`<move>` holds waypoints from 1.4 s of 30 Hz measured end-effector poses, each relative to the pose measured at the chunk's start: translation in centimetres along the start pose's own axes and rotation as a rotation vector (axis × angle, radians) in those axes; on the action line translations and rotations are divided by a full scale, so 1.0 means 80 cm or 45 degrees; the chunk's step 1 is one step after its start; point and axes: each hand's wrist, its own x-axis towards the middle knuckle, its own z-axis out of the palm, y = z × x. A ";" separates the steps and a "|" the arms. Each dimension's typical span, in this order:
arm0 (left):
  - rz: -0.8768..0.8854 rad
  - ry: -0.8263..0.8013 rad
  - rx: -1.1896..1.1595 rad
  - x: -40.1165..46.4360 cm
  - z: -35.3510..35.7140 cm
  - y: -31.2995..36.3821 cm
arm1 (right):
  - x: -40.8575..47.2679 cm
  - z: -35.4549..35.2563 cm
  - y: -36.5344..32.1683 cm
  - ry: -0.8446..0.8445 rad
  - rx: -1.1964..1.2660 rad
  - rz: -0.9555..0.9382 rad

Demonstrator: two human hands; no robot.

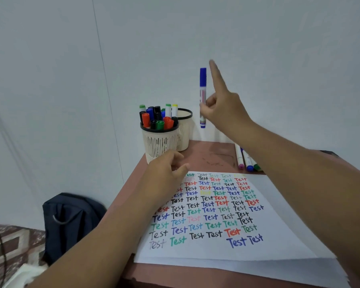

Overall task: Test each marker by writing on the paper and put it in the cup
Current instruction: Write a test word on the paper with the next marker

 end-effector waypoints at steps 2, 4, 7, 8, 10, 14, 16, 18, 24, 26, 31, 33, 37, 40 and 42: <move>-0.009 0.003 -0.007 0.001 -0.001 0.000 | 0.021 0.006 -0.002 0.025 0.041 -0.013; -0.006 0.006 -0.012 0.002 0.000 -0.001 | 0.038 0.013 -0.002 0.053 0.074 -0.037; 0.021 -0.012 0.009 0.003 0.003 0.000 | 0.054 0.022 -0.003 0.126 0.132 -0.037; 0.030 -0.020 0.010 0.003 0.003 0.000 | 0.057 0.026 -0.004 0.150 0.154 -0.029; 0.042 -0.031 0.003 0.004 0.004 0.000 | 0.061 0.034 -0.002 0.180 0.197 -0.006; 0.052 -0.039 0.004 0.006 0.006 -0.004 | 0.058 0.053 0.006 0.141 0.195 0.017; 0.062 -0.041 0.004 0.007 0.007 -0.006 | 0.053 0.063 0.012 0.095 0.138 0.020; 0.068 -0.043 0.013 0.008 0.008 -0.006 | 0.049 0.069 0.017 0.041 0.091 0.037; 0.081 -0.040 0.046 0.009 0.009 -0.007 | 0.043 0.071 0.029 -0.057 0.055 0.096; 0.083 -0.039 0.044 0.008 0.008 -0.007 | 0.040 0.066 0.032 -0.062 0.058 0.097; 0.095 -0.069 0.050 0.007 0.007 -0.005 | 0.027 0.027 0.042 -0.154 -0.055 0.114; 0.113 -0.081 0.074 0.007 0.007 -0.004 | 0.021 0.005 0.049 -0.299 -0.188 0.142; 0.135 -0.090 0.129 0.005 0.006 -0.002 | 0.003 -0.030 0.057 -0.644 -0.497 0.159; 0.149 -0.088 0.139 0.004 0.006 -0.003 | -0.018 -0.047 0.062 -0.871 -0.598 0.207; 0.147 -0.089 0.135 0.004 0.007 -0.004 | -0.031 -0.052 0.068 -1.008 -0.647 0.251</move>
